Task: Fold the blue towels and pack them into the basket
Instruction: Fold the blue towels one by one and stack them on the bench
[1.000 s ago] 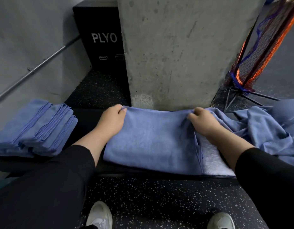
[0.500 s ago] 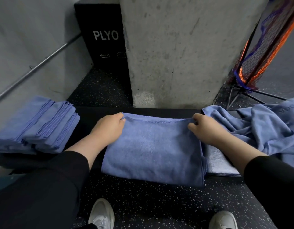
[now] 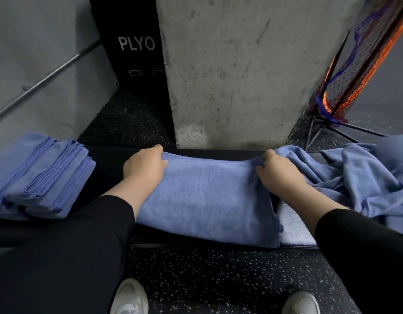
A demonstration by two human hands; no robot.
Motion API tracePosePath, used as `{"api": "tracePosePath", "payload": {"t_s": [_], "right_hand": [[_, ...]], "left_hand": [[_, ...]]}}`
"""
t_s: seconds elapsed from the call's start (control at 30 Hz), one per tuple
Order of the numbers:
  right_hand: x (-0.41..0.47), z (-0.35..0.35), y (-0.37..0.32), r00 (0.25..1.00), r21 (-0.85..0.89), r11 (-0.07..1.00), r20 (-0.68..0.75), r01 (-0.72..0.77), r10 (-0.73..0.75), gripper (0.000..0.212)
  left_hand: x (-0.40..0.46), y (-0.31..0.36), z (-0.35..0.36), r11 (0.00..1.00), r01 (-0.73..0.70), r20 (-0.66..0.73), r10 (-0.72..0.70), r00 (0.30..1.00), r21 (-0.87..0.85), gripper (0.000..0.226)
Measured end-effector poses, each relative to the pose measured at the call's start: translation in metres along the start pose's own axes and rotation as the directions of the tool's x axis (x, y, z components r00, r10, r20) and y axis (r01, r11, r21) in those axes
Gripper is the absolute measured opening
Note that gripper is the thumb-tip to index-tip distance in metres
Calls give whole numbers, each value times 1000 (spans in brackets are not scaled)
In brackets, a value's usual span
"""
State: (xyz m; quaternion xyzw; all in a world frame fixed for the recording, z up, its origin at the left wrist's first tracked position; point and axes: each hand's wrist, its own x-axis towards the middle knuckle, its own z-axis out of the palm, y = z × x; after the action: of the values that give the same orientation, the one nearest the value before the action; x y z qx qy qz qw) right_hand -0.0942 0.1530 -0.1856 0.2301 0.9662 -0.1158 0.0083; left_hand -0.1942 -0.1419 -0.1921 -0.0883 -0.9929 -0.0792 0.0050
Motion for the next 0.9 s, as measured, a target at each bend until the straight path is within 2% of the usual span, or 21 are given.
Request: {"api": "tracePosePath", "payload": {"t_s": [0.03, 0.07, 0.13, 0.2, 0.27, 0.33, 0.47, 0.53, 0.57, 0.63, 0.7, 0.77, 0.9], "right_hand": [[-4, 1, 0, 998, -4, 999, -38, 54, -54, 23], [-8, 0, 0, 993, -25, 994, -60, 104, -105, 25], [-8, 1, -1, 976, -113, 972, -44, 206, -212, 35], [-5, 3, 0, 968, -148, 957, 16, 249, -250, 41], [-4, 6, 1, 968, -98, 964, 43, 249, -246, 41], [-3, 4, 1, 976, -22, 979, 93, 200, -198, 39], [-6, -5, -2, 984, 43, 994, 146, 99, -105, 39], [-9, -10, -1, 984, 61, 992, 134, 112, -119, 35], [-11, -13, 0, 983, 82, 989, 128, 125, -135, 27], [-16, -23, 2, 982, 140, 981, 110, 135, -151, 11], [-20, -34, 2, 986, 225, 967, 89, 115, -138, 21], [-25, -50, 2, 986, 288, 949, 71, 128, -154, 32], [-44, -86, 4, 975, 498, 848, 27, 180, -222, 41]], "left_hand": [[0, 0, 3, 999, -48, -13, 48, 999, 9, 17], [0, -1, 6, 994, -103, 0, 103, 995, 24, 30], [2, -2, 8, 982, -190, 56, 189, 980, 14, 47], [2, 0, 6, 972, -235, 86, 235, 968, -7, 50], [1, 2, 3, 970, -241, 108, 237, 965, 18, 51], [-1, 5, 0, 973, -223, 151, 211, 966, 66, 47], [-6, 6, -11, 981, -175, 196, 155, 968, 86, 22], [-9, 4, -17, 986, -155, 217, 138, 966, 66, 5], [-12, 2, -19, 987, -154, 222, 141, 965, 44, 7], [-19, -2, -27, 986, -152, 232, 163, 959, -64, 13], [-25, -8, -34, 944, -112, 235, 190, 953, -309, 14], [-33, -15, -48, 848, -66, 212, 207, 955, -526, 21], [-48, -27, -82, 666, -69, 51, 158, 986, -743, 34]]}}
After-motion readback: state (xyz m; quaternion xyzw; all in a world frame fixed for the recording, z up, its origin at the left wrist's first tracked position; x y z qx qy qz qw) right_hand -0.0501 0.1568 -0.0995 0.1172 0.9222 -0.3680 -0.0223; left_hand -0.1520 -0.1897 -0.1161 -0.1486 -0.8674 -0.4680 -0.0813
